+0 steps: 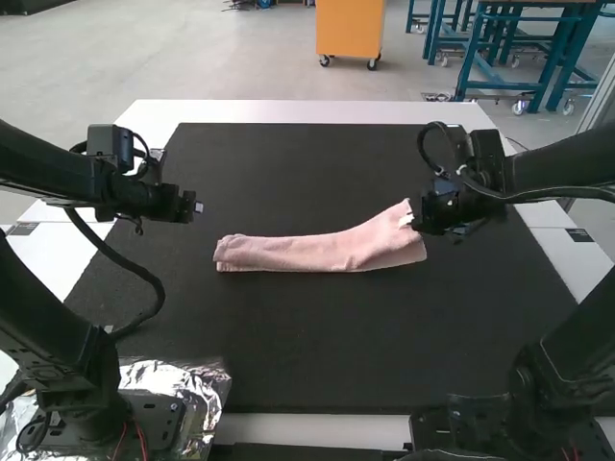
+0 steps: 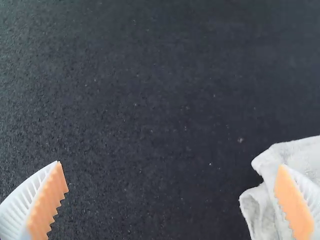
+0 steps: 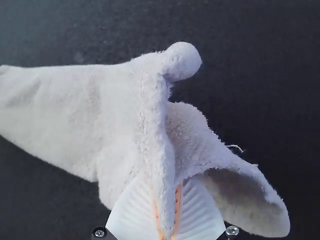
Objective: Fold the towel.
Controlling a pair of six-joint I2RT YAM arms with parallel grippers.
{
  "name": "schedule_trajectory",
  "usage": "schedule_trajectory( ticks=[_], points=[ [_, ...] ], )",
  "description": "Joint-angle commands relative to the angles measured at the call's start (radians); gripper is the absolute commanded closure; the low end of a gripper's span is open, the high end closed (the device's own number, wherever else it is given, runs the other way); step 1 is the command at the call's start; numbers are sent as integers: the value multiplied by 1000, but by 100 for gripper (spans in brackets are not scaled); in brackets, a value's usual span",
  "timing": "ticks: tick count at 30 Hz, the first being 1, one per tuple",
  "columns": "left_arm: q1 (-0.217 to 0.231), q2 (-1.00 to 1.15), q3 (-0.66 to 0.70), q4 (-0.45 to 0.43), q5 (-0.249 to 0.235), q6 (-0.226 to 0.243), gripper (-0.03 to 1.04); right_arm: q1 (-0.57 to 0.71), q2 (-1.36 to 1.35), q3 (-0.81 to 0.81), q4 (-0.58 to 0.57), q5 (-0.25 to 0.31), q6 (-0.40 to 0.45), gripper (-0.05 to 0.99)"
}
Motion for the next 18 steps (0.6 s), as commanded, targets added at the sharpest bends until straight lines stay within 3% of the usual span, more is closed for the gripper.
schedule_trajectory(
  ticks=[1,10,18],
  points=[
    [1,-1,22,11,-1,-4,4,82,2,55,9,-24,34,96],
    [1,-1,9,30,-4,-5,4,325,128,127,113,-23,132,96],
    [1,0,-6,50,-3,-16,4,458,307,267,158,-9,135,96]
  ],
)
